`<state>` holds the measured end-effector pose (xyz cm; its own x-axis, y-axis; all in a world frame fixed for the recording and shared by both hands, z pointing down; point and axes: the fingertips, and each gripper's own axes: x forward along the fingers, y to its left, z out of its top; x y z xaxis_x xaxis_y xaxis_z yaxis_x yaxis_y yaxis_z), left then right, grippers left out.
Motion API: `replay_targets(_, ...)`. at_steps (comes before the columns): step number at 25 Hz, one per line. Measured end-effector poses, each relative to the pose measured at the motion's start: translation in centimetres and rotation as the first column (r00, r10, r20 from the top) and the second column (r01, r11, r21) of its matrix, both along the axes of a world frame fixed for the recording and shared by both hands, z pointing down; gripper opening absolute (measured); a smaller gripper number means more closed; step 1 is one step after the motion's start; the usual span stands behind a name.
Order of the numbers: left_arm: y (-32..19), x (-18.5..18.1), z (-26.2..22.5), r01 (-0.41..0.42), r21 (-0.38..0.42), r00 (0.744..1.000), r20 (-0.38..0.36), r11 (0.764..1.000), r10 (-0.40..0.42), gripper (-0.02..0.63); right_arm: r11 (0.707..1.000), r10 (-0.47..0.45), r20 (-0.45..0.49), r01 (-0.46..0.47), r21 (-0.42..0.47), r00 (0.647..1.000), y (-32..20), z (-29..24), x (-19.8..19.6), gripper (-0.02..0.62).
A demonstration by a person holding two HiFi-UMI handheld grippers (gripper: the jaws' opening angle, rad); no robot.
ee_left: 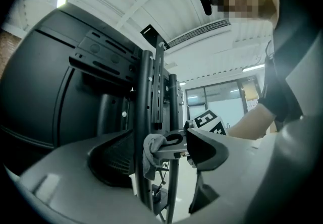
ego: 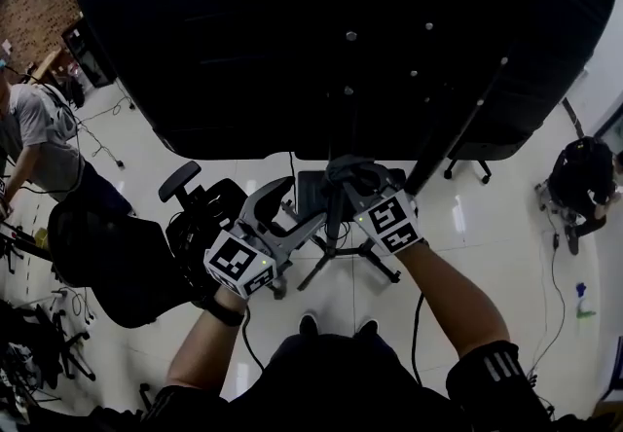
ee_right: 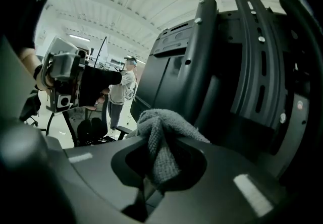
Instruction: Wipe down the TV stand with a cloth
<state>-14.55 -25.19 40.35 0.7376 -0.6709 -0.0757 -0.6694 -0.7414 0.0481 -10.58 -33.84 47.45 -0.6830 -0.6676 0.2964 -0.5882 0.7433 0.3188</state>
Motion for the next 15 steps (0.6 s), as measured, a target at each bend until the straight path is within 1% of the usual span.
replay_targets(3,-0.7,0.3,3.0,-0.010,-0.045,0.999,0.034,0.999,0.012,0.347,1.000,0.014,-0.013,-0.014,-0.027,1.000,-0.2,2.9,0.0,0.023)
replay_targets(6,-1.0,0.6,7.1,-0.024,-0.071,0.995,0.092,0.997,0.030,0.347,0.996,0.025,-0.025,-0.027,-0.080,0.999,-0.3,6.5,-0.3,0.023)
replay_targets(10,-2.0,0.9,11.8,-0.035,-0.135,0.994,0.101,0.990,0.049,0.347,0.992,0.033,-0.062,-0.040,-0.122,0.998,-0.5,11.1,0.0,0.023)
replay_targets(12,-2.6,0.7,14.3,-0.027,-0.157,0.992,0.119,0.987,0.046,0.347,0.984,0.042,-0.060,-0.052,-0.170,0.997,-0.7,13.7,0.0,0.023)
replay_targets(15,-2.8,0.5,18.9,-0.014,-0.216,0.986,0.156,0.976,0.049,0.347,0.965,0.062,-0.067,-0.077,-0.251,0.996,-0.4,18.3,0.3,0.023)
